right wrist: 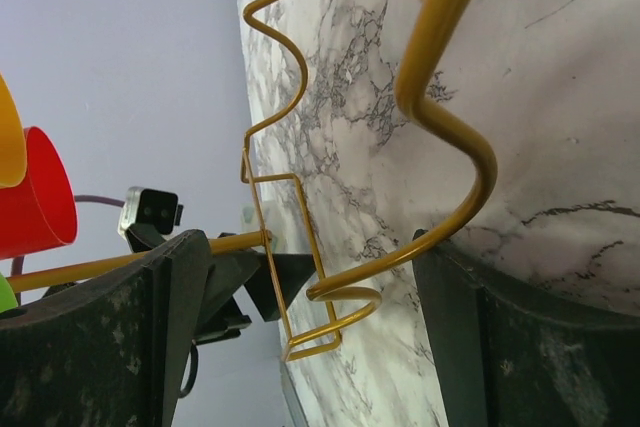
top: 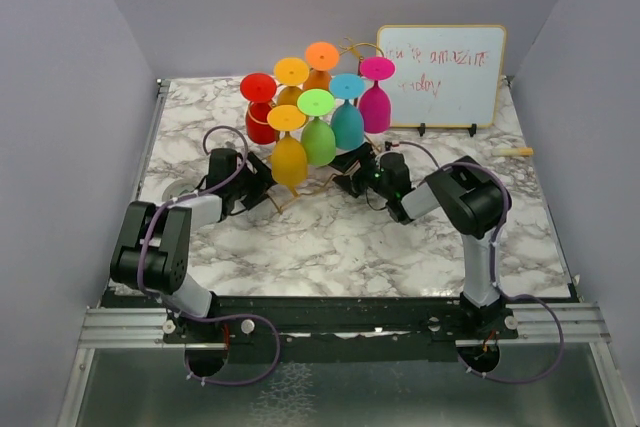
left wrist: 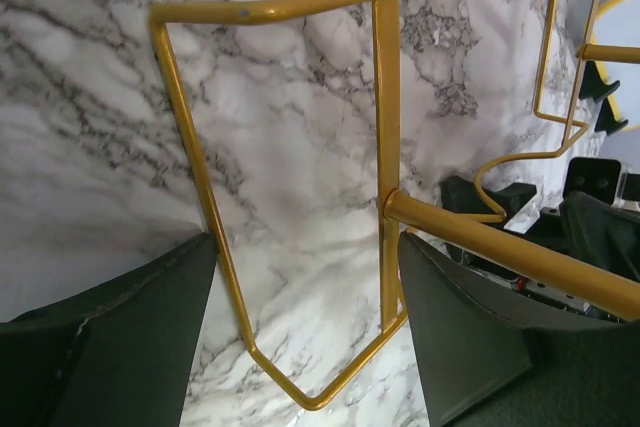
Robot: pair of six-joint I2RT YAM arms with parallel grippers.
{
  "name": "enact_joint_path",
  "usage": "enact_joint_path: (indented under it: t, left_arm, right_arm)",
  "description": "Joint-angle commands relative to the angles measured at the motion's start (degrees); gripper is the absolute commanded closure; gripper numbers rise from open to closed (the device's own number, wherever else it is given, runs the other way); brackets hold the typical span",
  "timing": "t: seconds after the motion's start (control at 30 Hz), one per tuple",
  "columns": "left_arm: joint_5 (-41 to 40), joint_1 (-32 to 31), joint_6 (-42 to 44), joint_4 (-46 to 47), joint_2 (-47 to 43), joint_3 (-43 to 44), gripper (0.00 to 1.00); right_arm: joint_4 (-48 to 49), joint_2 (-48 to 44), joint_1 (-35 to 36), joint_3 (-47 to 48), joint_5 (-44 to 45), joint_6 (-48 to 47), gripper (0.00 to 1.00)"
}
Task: Take the wine glass off the wine glass rack
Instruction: Pick up the wine glass from the wine rack.
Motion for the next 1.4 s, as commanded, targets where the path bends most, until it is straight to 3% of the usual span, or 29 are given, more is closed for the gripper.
enact_joint_path:
  t: [0.0, 0.23, 0.6, 1.0, 1.2, 1.37]
  left_arm:
    - [-0.27, -0.21, 1.66, 1.6, 5.59, 2.83, 0.25]
    - [-0.83, -0.12, 1.25, 0.5, 4.57, 1.7, 0.23]
    - [-5.95, 0.37, 2.32, -7.61, -4.73, -2.04, 0.14]
    - [-7.26, 0.48, 5.47, -15.28, -21.22, -6.17, 0.1]
    - [-8.15, 0.52, 7.62, -21.01, -31.08, -4.79, 0.1]
    - [-11.46, 0.58, 12.3, -27.78, -37.65, -1.76, 0.07]
  right_arm:
    - [-4.38, 2.53, 0.39, 0.95, 3.17, -0.55, 0.12]
    - [-8.78, -3.19, 0.3, -2.12, 3.54, -1.17, 0.11]
    - [-12.04, -17.4, 0.29, -13.72, 3.75, -4.21, 0.09]
    - [-41.83, -48.68, 0.3, -15.11, 5.93, -15.94, 0.05]
    - [-44.41, -60.38, 0.3, -12.87, -4.27, -21.13, 0.05]
    - [-46.03, -59.58, 0.36, -5.29, -14.96, -21.37, 0.1]
